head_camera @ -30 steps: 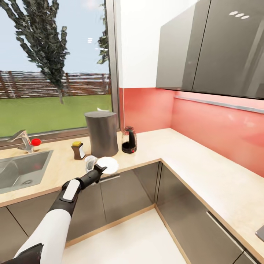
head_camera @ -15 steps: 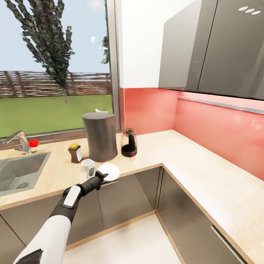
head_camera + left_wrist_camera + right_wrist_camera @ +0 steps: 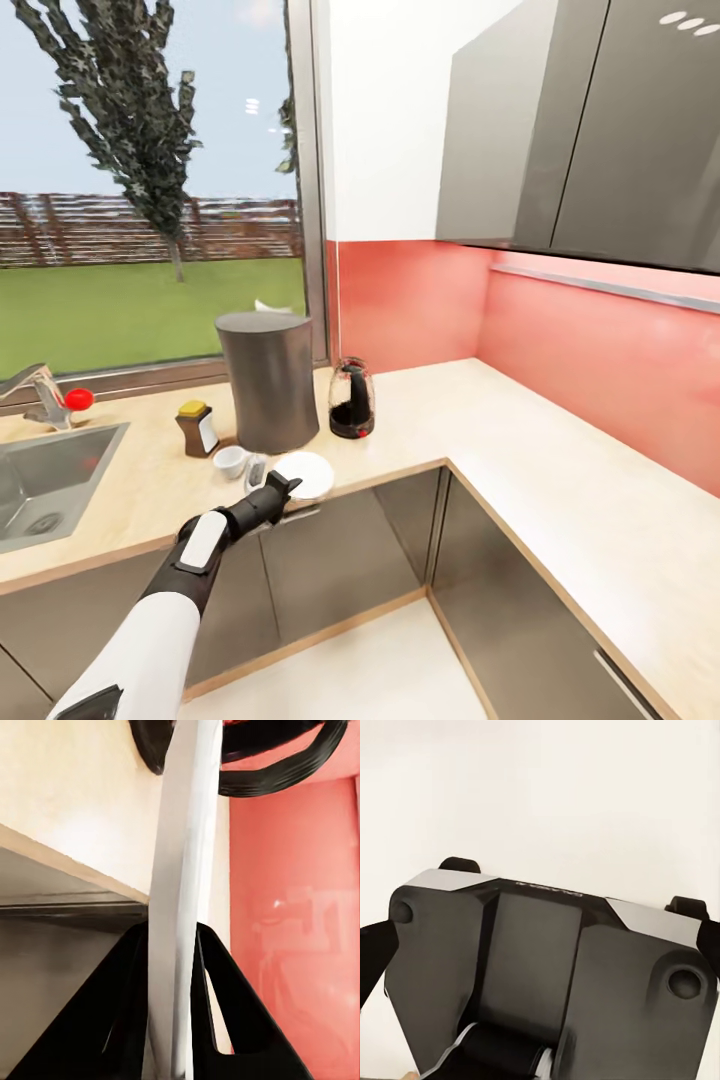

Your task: Set up a coffee station on the kitchen countertop: keep the coffee maker on the countertop, move the bottle of coffee from the kitchen shelf to the counter next to the coffee maker, place a paper coffee filter on top of the coffee maker, put the saucer next to the coffee maker with the coffee cup on the saucer, and place the electric kettle next to the coffee maker.

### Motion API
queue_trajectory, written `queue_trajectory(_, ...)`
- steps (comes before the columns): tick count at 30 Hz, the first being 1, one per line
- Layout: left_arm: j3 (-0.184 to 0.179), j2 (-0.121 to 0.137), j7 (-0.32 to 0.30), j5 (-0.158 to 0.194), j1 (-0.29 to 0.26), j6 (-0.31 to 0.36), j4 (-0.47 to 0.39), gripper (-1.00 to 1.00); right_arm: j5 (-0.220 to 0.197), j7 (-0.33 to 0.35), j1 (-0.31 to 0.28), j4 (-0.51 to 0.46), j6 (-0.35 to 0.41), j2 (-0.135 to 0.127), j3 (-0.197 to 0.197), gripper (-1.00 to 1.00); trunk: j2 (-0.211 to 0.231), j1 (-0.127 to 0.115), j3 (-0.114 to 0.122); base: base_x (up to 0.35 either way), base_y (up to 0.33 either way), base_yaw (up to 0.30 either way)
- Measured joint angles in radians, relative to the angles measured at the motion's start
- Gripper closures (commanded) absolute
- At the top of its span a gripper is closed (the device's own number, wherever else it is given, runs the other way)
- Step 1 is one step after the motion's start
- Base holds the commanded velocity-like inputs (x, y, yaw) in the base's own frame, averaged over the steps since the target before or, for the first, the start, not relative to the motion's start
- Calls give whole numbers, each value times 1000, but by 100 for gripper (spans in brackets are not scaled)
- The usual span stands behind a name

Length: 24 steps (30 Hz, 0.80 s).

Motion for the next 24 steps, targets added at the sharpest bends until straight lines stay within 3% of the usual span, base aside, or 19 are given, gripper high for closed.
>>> queue_trajectory(4,0,0,-1,0,0,1,0,100,-1,-1,0,0,0,0,0,-100,0,0,0,272,0,0)
queue_trajectory(6,0,1,1,29,1,1,0,100,0,-1,0,0,0,0,0,-100,0,0,0,44,0,0)
queue_trajectory(9,0,0,3,40,1,1,0,100,0,-1,1,0,0,0,0,-100,0,1,0,17,0,0)
queue_trajectory(24,-4,-5,9,41,5,-1,64,100,0,-1,5,0,0,-1,-1,-100,0,1,0,125,-22,0)
